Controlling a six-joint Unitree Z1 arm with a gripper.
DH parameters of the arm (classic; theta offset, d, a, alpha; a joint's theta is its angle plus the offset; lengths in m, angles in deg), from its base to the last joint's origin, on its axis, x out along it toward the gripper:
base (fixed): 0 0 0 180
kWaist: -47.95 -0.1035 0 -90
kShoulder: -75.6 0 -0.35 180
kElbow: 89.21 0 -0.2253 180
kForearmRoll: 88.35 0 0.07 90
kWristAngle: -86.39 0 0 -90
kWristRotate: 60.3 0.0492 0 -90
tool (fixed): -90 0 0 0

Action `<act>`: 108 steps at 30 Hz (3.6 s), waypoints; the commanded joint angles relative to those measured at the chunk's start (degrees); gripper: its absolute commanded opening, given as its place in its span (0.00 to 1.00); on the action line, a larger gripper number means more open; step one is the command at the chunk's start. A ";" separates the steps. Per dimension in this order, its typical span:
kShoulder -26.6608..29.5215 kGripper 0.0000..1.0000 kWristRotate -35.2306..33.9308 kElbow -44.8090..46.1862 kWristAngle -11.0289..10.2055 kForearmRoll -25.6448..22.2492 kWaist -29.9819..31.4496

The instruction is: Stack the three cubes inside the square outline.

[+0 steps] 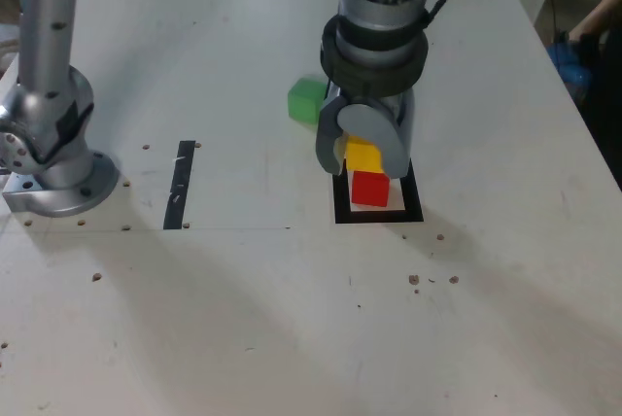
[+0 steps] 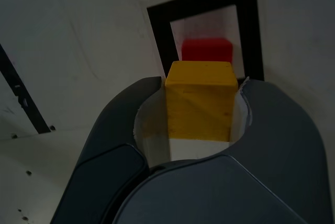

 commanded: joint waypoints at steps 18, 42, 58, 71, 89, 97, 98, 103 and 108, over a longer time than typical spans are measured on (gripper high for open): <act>-0.08 0.32 1.95 3.35 1.23 5.62 -2.09; 6.58 0.99 1.78 3.47 -4.17 -1.99 -2.85; 16.65 0.99 23.49 19.61 -13.90 7.66 -24.66; 4.96 0.89 27.16 21.16 -11.81 17.09 -26.17; 0.57 0.45 30.01 19.39 -8.68 17.16 -26.55; 0.54 0.30 31.28 19.41 -8.28 17.61 -28.24; 0.60 0.28 31.47 19.42 -8.03 17.73 -28.44; 1.49 0.20 31.97 19.41 -6.32 18.11 -28.81; 3.48 0.18 32.10 19.47 -5.58 17.88 -28.88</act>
